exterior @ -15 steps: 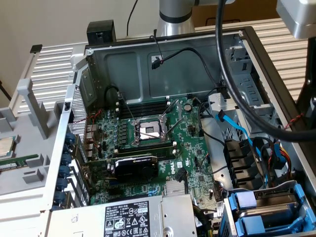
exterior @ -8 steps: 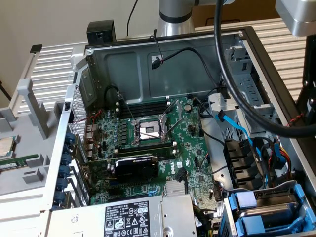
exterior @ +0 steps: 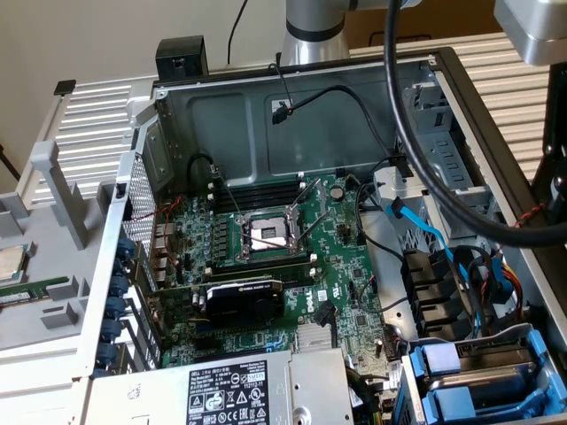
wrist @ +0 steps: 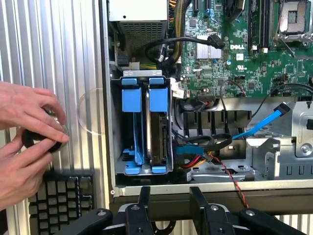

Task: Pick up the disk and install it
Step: 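Insert the first disk wire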

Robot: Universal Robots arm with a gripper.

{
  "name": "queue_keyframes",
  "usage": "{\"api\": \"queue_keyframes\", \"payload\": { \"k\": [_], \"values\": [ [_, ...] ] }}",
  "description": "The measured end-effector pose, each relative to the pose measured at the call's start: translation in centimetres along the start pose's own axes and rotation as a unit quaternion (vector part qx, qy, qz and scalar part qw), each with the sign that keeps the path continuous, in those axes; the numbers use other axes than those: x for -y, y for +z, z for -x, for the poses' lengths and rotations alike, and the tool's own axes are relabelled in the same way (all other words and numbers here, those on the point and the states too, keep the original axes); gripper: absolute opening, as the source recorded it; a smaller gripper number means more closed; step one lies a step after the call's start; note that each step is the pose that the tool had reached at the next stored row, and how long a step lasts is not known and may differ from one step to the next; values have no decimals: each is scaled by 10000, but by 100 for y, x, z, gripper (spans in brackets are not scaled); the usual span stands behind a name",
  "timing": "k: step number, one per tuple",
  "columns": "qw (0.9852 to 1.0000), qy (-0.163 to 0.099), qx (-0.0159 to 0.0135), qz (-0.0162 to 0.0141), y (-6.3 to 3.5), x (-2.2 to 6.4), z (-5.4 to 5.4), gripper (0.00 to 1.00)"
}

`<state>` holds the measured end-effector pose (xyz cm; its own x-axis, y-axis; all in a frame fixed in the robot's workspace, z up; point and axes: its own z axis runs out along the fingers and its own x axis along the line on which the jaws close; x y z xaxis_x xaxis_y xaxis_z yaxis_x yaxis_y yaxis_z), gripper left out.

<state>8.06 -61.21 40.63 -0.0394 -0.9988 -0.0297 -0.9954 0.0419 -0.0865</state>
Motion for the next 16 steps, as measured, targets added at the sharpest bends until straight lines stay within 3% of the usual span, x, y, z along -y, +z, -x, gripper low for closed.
{"api": "queue_keyframes", "payload": {
  "k": [1, 3, 5, 6, 12, 13, 16],
  "values": [
    [10000, 0, 0, 0, 0, 0, 0, 43],
    [10000, 0, -1, 0, 0, -1, 0, 30],
    [10000, 0, -2, 0, -1, -1, 1, 30],
    [10000, 0, -2, 0, -1, -1, 1, 24],
    [10000, 1, -2, -4, 2, -17, -2, 24],
    [10000, 0, -2, -4, 2, -20, -3, 31],
    [10000, 0, -3, -5, 4, -20, -4, 37]
  ]
}}
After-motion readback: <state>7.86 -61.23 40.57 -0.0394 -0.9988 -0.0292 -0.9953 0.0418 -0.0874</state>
